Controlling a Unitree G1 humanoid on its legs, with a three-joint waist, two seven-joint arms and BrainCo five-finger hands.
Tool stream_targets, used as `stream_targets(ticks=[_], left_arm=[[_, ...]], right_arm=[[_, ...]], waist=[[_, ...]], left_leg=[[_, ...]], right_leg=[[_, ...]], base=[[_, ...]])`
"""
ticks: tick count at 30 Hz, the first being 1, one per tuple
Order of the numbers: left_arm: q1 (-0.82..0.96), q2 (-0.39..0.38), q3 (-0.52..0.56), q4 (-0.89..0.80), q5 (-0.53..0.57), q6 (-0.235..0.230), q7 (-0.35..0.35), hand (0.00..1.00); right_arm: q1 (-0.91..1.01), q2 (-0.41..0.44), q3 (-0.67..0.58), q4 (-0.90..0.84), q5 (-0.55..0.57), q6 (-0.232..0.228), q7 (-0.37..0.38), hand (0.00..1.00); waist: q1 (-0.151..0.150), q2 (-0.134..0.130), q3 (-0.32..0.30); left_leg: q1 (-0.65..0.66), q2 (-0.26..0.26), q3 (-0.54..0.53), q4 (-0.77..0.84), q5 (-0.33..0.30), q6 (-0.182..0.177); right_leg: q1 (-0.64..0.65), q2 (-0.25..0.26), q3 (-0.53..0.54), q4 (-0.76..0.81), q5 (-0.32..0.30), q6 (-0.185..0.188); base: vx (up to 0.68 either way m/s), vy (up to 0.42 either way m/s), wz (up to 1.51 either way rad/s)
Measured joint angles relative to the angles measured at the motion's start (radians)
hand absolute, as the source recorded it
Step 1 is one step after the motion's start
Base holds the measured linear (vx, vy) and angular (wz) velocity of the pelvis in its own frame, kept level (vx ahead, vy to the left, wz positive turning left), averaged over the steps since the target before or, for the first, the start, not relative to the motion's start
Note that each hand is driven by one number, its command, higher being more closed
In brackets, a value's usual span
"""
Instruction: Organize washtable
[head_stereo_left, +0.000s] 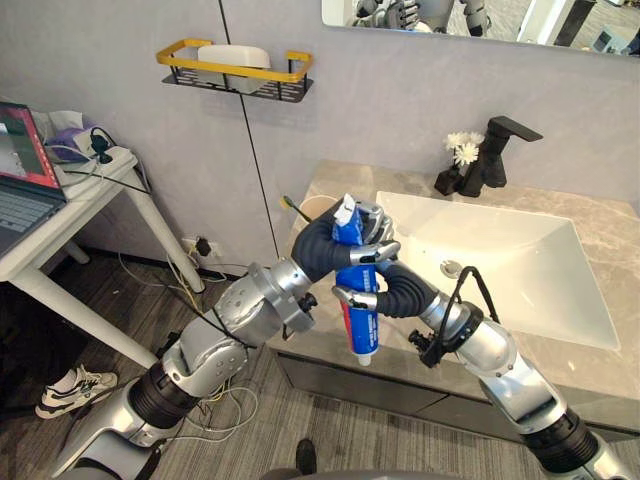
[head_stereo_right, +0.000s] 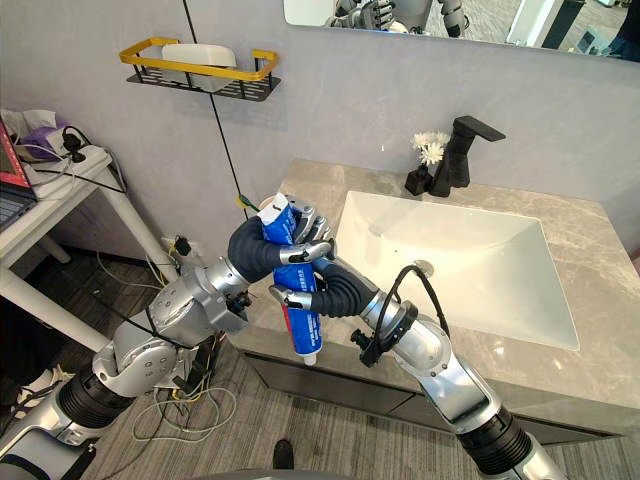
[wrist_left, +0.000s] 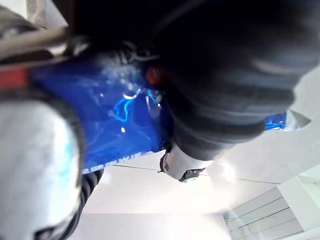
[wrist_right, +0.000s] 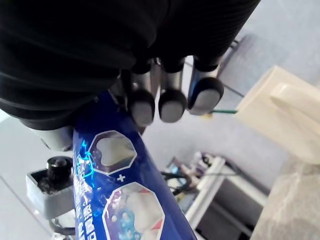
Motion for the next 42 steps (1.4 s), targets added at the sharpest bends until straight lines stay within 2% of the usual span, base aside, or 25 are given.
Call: stream_targets(ticks=[4, 8, 13, 15, 20, 25, 28, 30, 32, 34, 35, 37, 42], left_arm=[[0.0, -0.017, 0.011, 0.002, 0.017, 0.0, -0.001, 1.0], [0.0, -0.039, 0.081, 0.003, 0.019, -0.011, -0.008, 1.0], [0.003, -0.039, 0.167, 0.035, 0.019, -0.036, -0.006, 1.0], [0.004, -0.039, 0.187, 0.053, 0.02, -0.037, 0.001, 1.0], [0.005, -0.038, 0.286, 0.087, 0.029, -0.046, 0.015, 1.0], [-0.012, -0.031, 0.443, 0.154, 0.061, -0.1, 0.069, 1.0], [-0.103, 0.052, 0.52, 0.256, 0.054, -0.123, 0.113, 1.0], [-0.223, 0.157, 0.55, 0.324, 0.016, -0.14, 0.137, 1.0], [-0.318, 0.209, 0.554, 0.362, -0.003, -0.17, 0.144, 1.0], [-0.464, 0.263, 0.554, 0.395, -0.022, -0.226, 0.165, 1.0], [-0.493, 0.27, 0.555, 0.396, -0.022, -0.239, 0.17, 1.0], [-0.558, 0.282, 0.554, 0.401, -0.018, -0.284, 0.184, 1.0], [-0.564, 0.281, 0.546, 0.467, 0.02, -0.296, 0.205, 1.0]], right_arm=[[0.0, 0.008, -0.02, 0.012, 0.072, 0.02, 0.025, 0.0], [0.002, 0.008, -0.093, 0.013, 0.182, 0.037, 0.044, 0.0], [0.003, 0.014, -0.193, 0.013, 0.411, 0.051, 0.048, 0.0], [0.003, 0.021, -0.224, 0.013, 0.465, 0.056, 0.047, 0.0], [0.003, 0.027, -0.308, 0.013, 0.514, 0.057, 0.044, 0.0], [0.041, 0.089, -0.399, 0.013, 0.615, 0.052, 0.004, 0.0], [0.112, 0.129, -0.431, 0.013, 0.681, 0.05, -0.021, 0.0], [0.201, 0.161, -0.434, 0.012, 0.711, 0.048, -0.02, 0.0], [0.265, 0.19, -0.423, 0.012, 0.719, 0.048, -0.019, 0.0], [0.349, 0.237, -0.384, 0.012, 0.741, 0.055, -0.006, 0.0], [0.365, 0.248, -0.374, 0.012, 0.742, 0.056, 0.001, 0.0], [0.415, 0.288, -0.332, 0.012, 0.749, 0.06, 0.007, 0.0], [0.469, 0.314, -0.298, 0.012, 0.763, 0.064, 0.023, 0.0]], waist=[[0.0, 0.0, 0.0], [0.0, 0.0, 0.0], [0.0, 0.0, 0.0], [0.0, 0.0, 0.0], [-0.002, -0.001, 0.0], [-0.016, -0.001, -0.001], [-0.012, -0.002, -0.001], [-0.019, -0.008, -0.005], [-0.023, -0.014, -0.009], [-0.03, -0.021, -0.014], [-0.031, -0.022, -0.014], [-0.052, -0.02, -0.017], [-0.057, -0.017, -0.023]], left_leg=[[0.0, 0.0, 0.0, 0.0, 0.0, 0.0], [0.0, 0.0, 0.001, 0.0, 0.0, 0.0], [0.001, 0.001, 0.004, 0.0, 0.0, 0.0], [0.001, 0.002, 0.009, 0.0, 0.0, 0.0], [0.003, 0.007, 0.028, 0.0, 0.0, 0.0], [0.004, 0.016, 0.041, -0.001, 0.0, 0.0], [0.002, 0.021, 0.058, -0.001, -0.001, -0.001], [0.001, 0.021, 0.064, 0.0, -0.003, -0.004], [0.0, 0.021, 0.067, 0.0, -0.006, -0.006], [-0.005, 0.022, 0.075, 0.0, -0.009, -0.01], [-0.007, 0.022, 0.078, 0.0, -0.009, -0.01], [-0.014, 0.023, 0.079, 0.0, -0.009, -0.01], [-0.026, 0.029, 0.082, 0.005, -0.009, -0.01]], right_leg=[[0.0, 0.0, 0.0, 0.0, 0.0, 0.0], [0.0, 0.0, 0.001, 0.0, 0.0, 0.0], [-0.001, 0.001, 0.003, -0.001, 0.001, -0.001], [-0.001, 0.002, 0.007, -0.004, 0.004, -0.001], [-0.002, 0.009, 0.027, -0.022, 0.018, -0.004], [-0.007, 0.015, 0.041, -0.024, 0.021, -0.008], [-0.016, 0.018, 0.057, -0.027, 0.024, -0.013], [-0.018, 0.018, 0.063, -0.03, 0.025, -0.014], [-0.02, 0.018, 0.067, -0.031, 0.025, -0.014], [-0.029, 0.018, 0.076, -0.03, 0.025, -0.014], [-0.034, 0.018, 0.08, -0.03, 0.025, -0.014], [-0.04, 0.018, 0.081, -0.03, 0.025, -0.014], [-0.054, 0.024, 0.083, -0.031, 0.026, -0.017]], base=[[0.0, 0.0, 0.0], [0.0, 0.0, 0.0], [0.0, 0.0, 0.0], [0.0, 0.0, -0.05], [0.0, 0.008, -0.12], [0.0, 0.013, -0.09], [0.01, 0.011, -0.17], [0.04, 0.018, -0.08], [0.04, 0.012, -0.06], [0.04, 0.009, -0.11], [0.03, 0.008, -0.12], [0.01, 0.004, -0.03], [0.02, 0.001, -0.02]])
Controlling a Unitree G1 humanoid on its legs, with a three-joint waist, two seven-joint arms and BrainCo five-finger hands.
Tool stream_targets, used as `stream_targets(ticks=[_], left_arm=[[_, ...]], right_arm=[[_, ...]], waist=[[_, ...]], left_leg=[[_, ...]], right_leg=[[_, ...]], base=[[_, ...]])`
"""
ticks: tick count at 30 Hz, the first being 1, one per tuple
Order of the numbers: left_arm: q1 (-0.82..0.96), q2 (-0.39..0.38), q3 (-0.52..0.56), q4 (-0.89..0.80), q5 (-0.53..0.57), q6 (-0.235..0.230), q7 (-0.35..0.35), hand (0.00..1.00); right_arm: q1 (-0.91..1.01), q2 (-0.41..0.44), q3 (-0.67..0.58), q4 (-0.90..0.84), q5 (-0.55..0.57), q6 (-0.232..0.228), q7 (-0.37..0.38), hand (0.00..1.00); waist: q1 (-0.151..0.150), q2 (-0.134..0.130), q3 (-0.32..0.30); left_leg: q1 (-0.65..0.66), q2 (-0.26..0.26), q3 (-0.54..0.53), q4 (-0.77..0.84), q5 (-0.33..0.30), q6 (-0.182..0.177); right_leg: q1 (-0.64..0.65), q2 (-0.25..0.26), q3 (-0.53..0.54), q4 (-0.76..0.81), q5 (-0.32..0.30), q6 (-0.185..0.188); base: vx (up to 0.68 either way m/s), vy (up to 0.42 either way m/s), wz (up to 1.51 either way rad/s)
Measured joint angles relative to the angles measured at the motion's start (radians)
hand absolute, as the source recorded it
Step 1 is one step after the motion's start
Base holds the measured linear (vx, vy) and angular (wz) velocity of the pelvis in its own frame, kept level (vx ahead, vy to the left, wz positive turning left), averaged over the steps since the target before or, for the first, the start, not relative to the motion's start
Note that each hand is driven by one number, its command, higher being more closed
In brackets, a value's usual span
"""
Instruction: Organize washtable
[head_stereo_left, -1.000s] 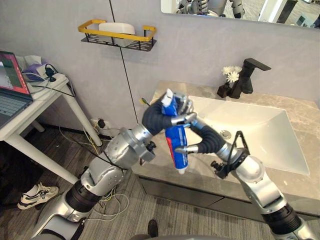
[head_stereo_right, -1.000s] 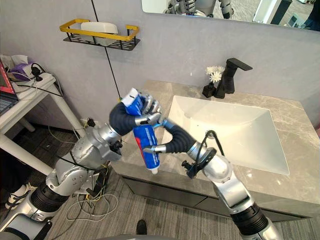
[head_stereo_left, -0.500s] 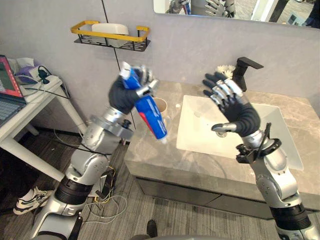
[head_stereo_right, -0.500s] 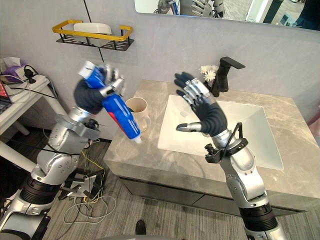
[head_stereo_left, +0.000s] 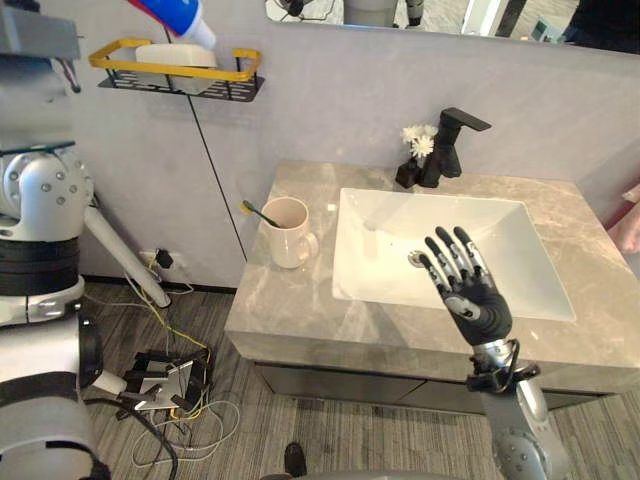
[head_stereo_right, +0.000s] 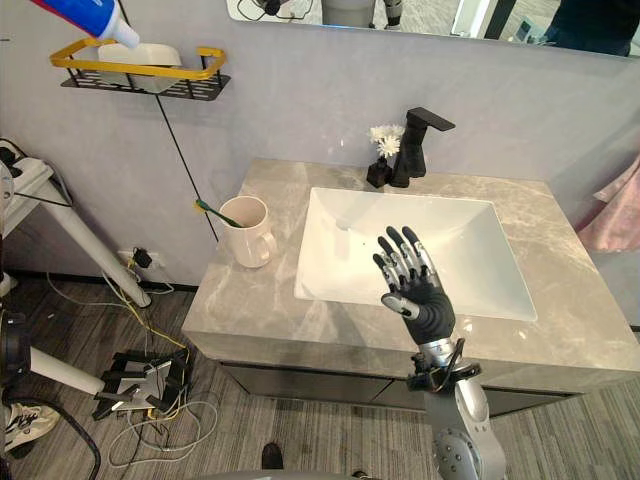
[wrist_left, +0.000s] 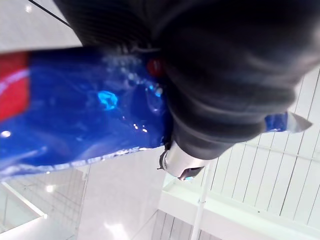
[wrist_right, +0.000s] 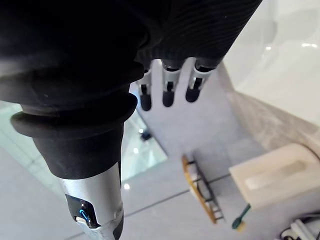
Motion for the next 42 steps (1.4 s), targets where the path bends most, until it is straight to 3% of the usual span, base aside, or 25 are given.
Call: stream_targets(ticks=[8, 17, 23, 30, 36, 42], left_arm=[[0.0, -0.007, -0.015, 0.06, 0.035, 0.006, 0.011, 1.0], [0.061, -0.009, -0.044, 0.06, 0.108, 0.046, -0.042, 1.0], [0.185, -0.106, -0.04, 0.054, 0.138, 0.068, -0.052, 1.0], [0.262, -0.292, -0.047, 0.017, 0.196, 0.097, -0.052, 1.0], [0.26, -0.33, -0.085, 0.018, 0.223, 0.106, -0.053, 1.0], [0.251, -0.358, -0.085, 0.017, 0.24, 0.106, -0.052, 1.0]], right_arm=[[0.031, 0.0, 0.049, 0.0, -0.034, 0.021, 0.022, 0.0], [0.032, 0.0, 0.06, 0.0, -0.056, 0.032, 0.025, 0.0], [0.034, 0.015, 0.058, 0.003, -0.058, 0.032, 0.024, 0.0], [0.02, 0.022, 0.057, 0.051, -0.076, 0.035, 0.022, 0.0], [0.01, 0.021, 0.053, 0.053, -0.081, 0.035, 0.021, 0.0], [0.004, 0.021, 0.02, 0.055, -0.095, 0.035, 0.022, 0.0]], waist=[[-0.001, -0.002, -0.004], [-0.004, 0.001, -0.008], [-0.004, 0.005, -0.011], [-0.008, 0.006, -0.012], [-0.03, 0.019, -0.021], [-0.032, 0.02, -0.021]], left_leg=[[-0.001, 0.003, 0.002, 0.001, 0.0, 0.0], [0.003, 0.005, 0.01, 0.001, 0.0, 0.0], [0.004, 0.005, 0.013, 0.001, 0.0, 0.0], [0.003, 0.004, 0.01, 0.0, 0.0, 0.0], [0.0, 0.003, 0.004, 0.0, 0.0, 0.0], [0.0, 0.004, 0.005, 0.0, 0.0, 0.0]], right_leg=[[0.0, 0.004, 0.0, -0.004, 0.002, -0.003], [0.0, 0.004, 0.004, -0.004, 0.003, -0.003], [0.0, 0.004, 0.005, -0.005, 0.003, -0.004], [0.0, 0.003, 0.002, -0.005, 0.003, -0.004], [-0.001, 0.004, 0.0, -0.005, 0.003, -0.004], [-0.001, 0.005, 0.001, -0.005, 0.003, -0.004]], base=[[0.01, -0.001, 0.0], [0.0, 0.008, -0.02], [0.0, 0.0, 0.0], [0.0, 0.0, 0.0], [0.0, 0.0, 0.02], [0.0, 0.0, 0.0]])
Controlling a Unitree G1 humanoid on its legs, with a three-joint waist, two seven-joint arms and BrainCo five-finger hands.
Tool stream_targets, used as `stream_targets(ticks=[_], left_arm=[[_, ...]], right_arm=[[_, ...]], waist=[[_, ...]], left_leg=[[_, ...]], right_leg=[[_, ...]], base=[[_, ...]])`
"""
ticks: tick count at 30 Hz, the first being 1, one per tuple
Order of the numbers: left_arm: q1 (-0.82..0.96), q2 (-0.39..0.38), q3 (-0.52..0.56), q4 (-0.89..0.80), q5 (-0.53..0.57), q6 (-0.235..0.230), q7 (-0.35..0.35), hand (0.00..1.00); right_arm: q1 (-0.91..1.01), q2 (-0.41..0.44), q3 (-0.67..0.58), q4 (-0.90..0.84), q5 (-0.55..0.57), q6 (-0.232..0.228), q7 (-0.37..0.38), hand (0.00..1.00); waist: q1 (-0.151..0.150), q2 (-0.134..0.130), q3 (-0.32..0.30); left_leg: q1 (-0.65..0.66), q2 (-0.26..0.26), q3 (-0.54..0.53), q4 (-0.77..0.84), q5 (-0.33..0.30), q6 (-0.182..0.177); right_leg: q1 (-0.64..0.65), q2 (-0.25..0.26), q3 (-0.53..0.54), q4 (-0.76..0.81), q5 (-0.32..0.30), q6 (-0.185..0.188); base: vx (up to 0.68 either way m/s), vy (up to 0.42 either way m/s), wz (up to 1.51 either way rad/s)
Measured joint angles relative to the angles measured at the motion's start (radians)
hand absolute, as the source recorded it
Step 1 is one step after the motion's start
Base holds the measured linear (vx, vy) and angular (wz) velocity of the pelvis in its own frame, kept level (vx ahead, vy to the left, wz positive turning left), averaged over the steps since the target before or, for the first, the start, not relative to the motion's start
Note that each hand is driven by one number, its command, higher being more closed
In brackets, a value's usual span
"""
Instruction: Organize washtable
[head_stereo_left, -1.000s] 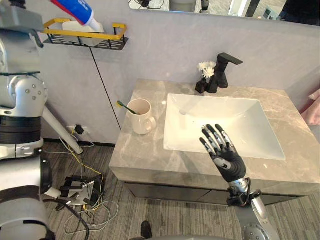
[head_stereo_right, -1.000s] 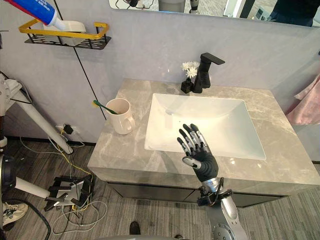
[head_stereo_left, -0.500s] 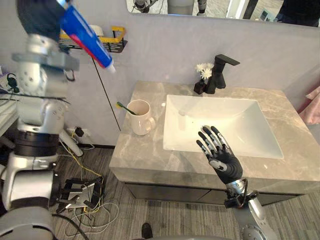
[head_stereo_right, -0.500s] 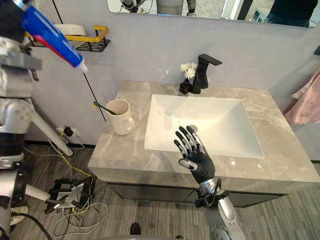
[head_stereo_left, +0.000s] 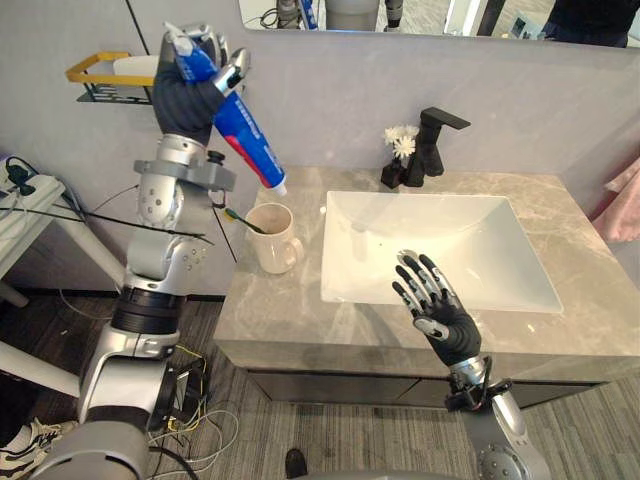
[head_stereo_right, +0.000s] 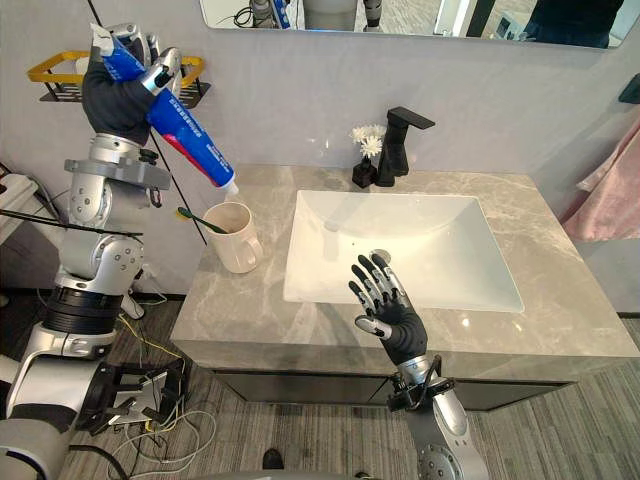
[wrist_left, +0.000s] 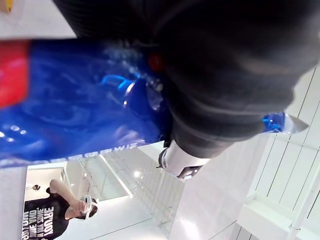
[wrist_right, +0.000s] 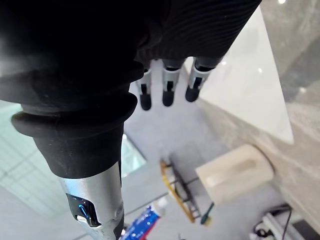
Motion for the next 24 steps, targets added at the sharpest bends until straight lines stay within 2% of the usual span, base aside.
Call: stream_targets(ticks=[12, 24], left_arm=[[-0.001, -0.03, 0.004, -0.035, 0.109, 0.0, -0.001, 1.0], [0.042, -0.075, 0.006, -0.036, 0.174, 0.0, -0.002, 1.0]], right_arm=[[-0.001, 0.0, 0.001, 0.004, -0.021, 0.005, 0.005, 0.0], [-0.003, -0.002, 0.002, 0.004, -0.029, 0.006, 0.025, 0.0]], waist=[[0.001, 0.0, 0.0], [0.001, 0.0, 0.0]], left_leg=[[0.001, 0.0, 0.003, 0.0, 0.0, 0.0], [0.005, 0.002, 0.011, 0.0, 0.0, 0.0]], right_leg=[[0.0, 0.0, 0.005, 0.0, 0.002, -0.001], [-0.001, 0.0, 0.018, 0.0, 0.004, -0.001]], base=[[0.0, 0.0, 0.0], [0.0, 0.0, -0.01]])
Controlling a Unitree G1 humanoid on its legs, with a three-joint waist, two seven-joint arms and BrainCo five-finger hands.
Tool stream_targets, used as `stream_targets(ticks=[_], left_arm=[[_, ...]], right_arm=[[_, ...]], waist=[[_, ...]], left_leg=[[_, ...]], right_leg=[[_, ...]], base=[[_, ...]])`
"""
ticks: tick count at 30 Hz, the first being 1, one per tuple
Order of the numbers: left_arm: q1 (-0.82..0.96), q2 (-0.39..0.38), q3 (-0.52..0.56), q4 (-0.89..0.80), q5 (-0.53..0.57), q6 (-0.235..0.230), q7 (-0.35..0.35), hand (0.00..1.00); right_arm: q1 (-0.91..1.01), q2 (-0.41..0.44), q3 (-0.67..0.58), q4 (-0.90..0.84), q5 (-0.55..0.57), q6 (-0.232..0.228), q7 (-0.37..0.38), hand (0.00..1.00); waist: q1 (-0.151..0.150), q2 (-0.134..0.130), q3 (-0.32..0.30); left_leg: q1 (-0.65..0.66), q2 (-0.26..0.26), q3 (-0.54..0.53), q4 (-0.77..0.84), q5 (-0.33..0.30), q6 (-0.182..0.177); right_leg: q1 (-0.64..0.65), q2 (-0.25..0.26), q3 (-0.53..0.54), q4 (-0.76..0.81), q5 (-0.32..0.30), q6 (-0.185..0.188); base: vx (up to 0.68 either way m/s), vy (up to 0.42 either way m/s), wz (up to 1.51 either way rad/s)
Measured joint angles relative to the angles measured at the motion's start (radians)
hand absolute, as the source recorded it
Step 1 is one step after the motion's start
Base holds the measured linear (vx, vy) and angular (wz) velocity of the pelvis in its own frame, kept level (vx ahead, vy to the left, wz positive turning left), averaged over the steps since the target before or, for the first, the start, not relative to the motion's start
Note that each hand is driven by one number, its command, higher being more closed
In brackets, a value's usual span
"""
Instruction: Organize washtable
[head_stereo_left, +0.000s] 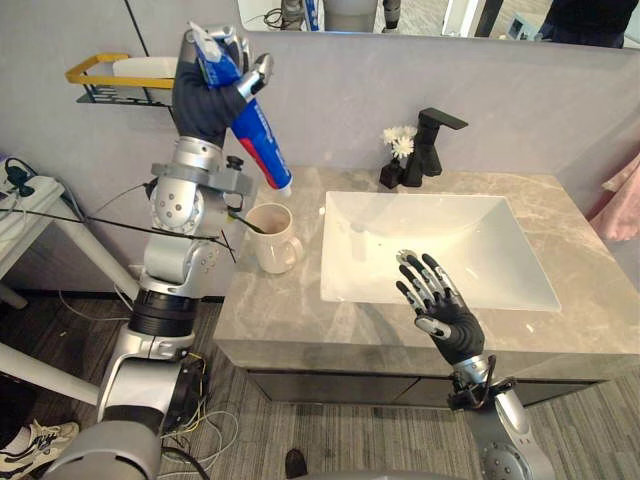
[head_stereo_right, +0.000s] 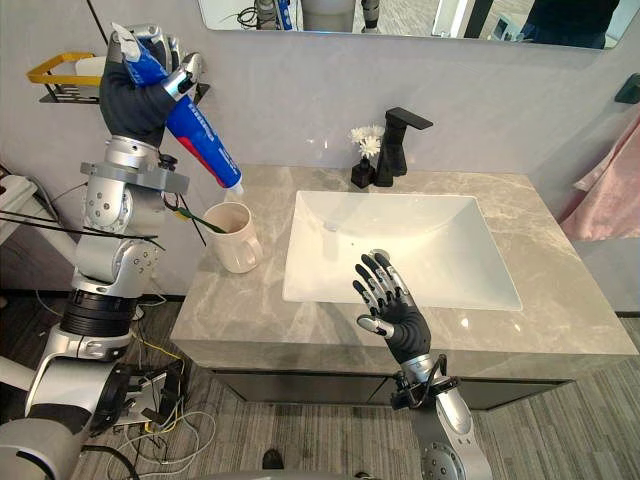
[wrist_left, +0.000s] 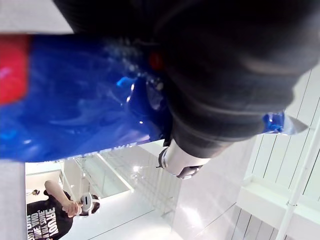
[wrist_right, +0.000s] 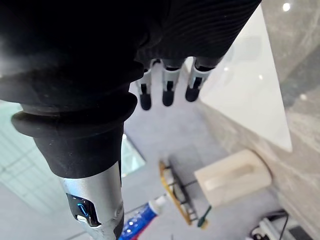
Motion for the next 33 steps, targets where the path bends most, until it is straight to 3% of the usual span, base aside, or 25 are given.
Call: stream_targets(ticks=[23, 33], left_arm=[[0.085, -0.007, -0.002, 0.0, 0.076, 0.003, -0.019, 1.0], [0.085, -0.007, 0.002, 0.001, 0.096, 0.002, 0.003, 1.0]], right_arm=[[0.0, -0.004, -0.001, -0.002, 0.004, 0.001, 0.017, 0.0], [0.001, -0.004, 0.001, -0.023, 0.005, 0.002, 0.021, 0.0]], waist=[[0.0, -0.008, 0.005], [0.0, -0.028, 0.019]], left_leg=[[-0.008, 0.002, 0.014, -0.005, 0.0, 0.0], [-0.02, 0.003, 0.026, -0.005, -0.001, 0.0]], right_leg=[[-0.016, 0.0, 0.012, -0.001, 0.005, -0.001], [-0.033, 0.001, 0.028, 0.0, 0.011, -0.002]], base=[[0.01, 0.007, -0.02], [0.0, 0.004, -0.02]])
